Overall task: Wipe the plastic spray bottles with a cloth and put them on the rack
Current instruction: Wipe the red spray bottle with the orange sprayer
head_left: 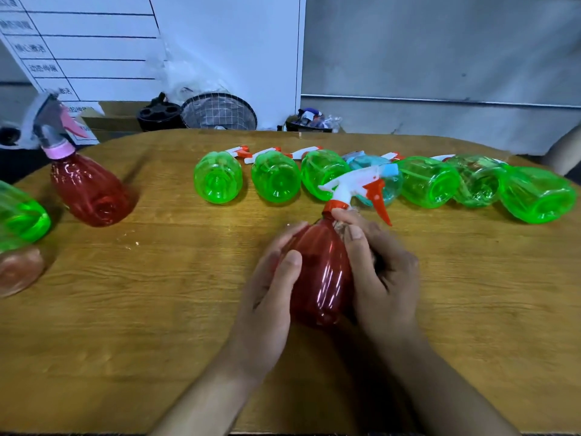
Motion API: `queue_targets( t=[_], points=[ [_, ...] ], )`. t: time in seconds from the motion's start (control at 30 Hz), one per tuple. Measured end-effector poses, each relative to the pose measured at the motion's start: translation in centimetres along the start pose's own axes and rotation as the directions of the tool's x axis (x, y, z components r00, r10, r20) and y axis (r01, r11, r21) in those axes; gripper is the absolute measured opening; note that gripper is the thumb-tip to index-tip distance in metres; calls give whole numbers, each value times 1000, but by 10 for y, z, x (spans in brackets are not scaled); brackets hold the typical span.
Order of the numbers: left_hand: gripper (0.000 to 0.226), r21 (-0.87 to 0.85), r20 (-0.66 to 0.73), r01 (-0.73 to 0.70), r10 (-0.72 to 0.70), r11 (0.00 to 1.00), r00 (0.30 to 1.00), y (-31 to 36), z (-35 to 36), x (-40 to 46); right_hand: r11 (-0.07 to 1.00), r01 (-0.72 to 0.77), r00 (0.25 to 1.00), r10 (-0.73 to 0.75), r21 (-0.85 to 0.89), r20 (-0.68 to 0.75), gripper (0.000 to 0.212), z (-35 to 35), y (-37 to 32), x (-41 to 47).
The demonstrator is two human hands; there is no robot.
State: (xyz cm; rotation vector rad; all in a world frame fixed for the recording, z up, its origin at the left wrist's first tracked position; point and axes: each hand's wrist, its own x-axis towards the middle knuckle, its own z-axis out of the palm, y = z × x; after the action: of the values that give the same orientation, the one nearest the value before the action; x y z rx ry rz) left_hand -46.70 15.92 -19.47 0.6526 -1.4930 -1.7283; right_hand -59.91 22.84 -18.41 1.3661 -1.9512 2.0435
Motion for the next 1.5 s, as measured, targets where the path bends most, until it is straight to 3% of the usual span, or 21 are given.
queue_targets(
  t=[0.13,0.23,0.37,0.57,0.7,0.9,1.0,1.1,1.17,1.3,1.4,1.5],
  points=[
    [46,-57,-73,28,-32,998,997,3,-8,7,984,135,985,-120,-117,127,29,6,-9,-13],
    [41,-110,-126,5,-19,994,992,8,-17,13,944,301,930,-258,-138,260,27,17,-17,-28],
    [45,-128,-89,-25,13,991,996,15,-22,13,875,461,858,-397,-149,326,25,19,-15,-32],
    [48,31,-19,-50,51,998,999,6,-8,9,981,170,982,-161,-93,98,27,2,-5,-10],
    [42,61,51,-26,23,998,998,0,-2,1,999,-17,1000,17,35,-2,25,0,6,0],
    [46,-47,-76,14,-17,999,997,6,-10,8,977,173,977,-154,-126,149,27,8,-8,-13],
    [43,-104,-127,6,-19,995,992,13,-20,13,935,335,910,-286,-122,301,26,21,-14,-31],
    [44,-146,-123,-7,-11,989,992,21,-21,13,881,453,854,-384,-138,351,25,26,-12,-37],
    [42,-107,-121,-18,5,994,993,19,-19,14,897,420,880,-366,-136,303,25,22,-9,-32],
    [52,-47,-57,8,-11,999,998,11,-9,9,977,192,976,-180,-90,125,26,8,-5,-14],
    [44,-11,13,25,-25,1000,1000,8,-3,1,998,56,998,-55,-6,23,27,-1,2,0],
    [46,7,77,37,-38,999,996,10,-2,-3,999,10,1000,-10,50,11,28,-3,6,3]
  ],
)
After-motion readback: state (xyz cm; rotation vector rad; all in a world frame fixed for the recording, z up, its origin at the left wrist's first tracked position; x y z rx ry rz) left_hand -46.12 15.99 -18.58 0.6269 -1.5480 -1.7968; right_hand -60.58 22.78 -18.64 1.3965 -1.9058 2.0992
